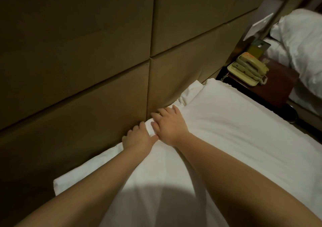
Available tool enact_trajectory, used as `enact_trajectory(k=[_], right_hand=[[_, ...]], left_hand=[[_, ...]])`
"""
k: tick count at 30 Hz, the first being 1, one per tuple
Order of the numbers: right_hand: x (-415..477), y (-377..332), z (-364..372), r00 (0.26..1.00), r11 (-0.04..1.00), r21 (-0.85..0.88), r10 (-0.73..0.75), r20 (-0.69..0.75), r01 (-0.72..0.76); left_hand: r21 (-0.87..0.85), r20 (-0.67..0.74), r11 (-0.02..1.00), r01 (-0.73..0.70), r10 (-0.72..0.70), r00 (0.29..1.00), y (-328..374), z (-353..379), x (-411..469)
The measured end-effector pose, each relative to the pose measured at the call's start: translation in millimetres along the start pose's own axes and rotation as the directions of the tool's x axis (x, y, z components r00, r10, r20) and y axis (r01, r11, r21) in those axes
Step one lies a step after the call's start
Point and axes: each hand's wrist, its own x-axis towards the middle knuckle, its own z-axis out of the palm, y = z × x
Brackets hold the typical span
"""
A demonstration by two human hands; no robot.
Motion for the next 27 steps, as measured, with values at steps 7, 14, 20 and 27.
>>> enact_trajectory(k=[7, 14, 20, 27], right_hand=[[-57, 28, -52, 0.988, 0.987, -0.079, 0.137, -0.068, -0.142], [-89, 100, -46, 0.856, 0.853, -0.086, 0.508, -0.091, -0.515], [-17, 106, 12, 0.907, 0.900, -0.118, 0.414, -0.075, -0.420], [39, 112, 70, 0.922, 0.908, -0.193, 0.385, 0.030, -0.373]], left_hand=[[0.033, -0.198, 0.969, -0.246, 0.248, 0.948, 69, -10, -73], [0.201, -0.228, 0.904, -0.377, 0.417, 0.880, 96, 31, -75], [0.179, -0.247, 0.928, -0.327, 0.364, 0.898, 65, 44, 2], [0.079, -0.237, 0.904, -0.419, 0.426, 0.873, 37, 68, 67]])
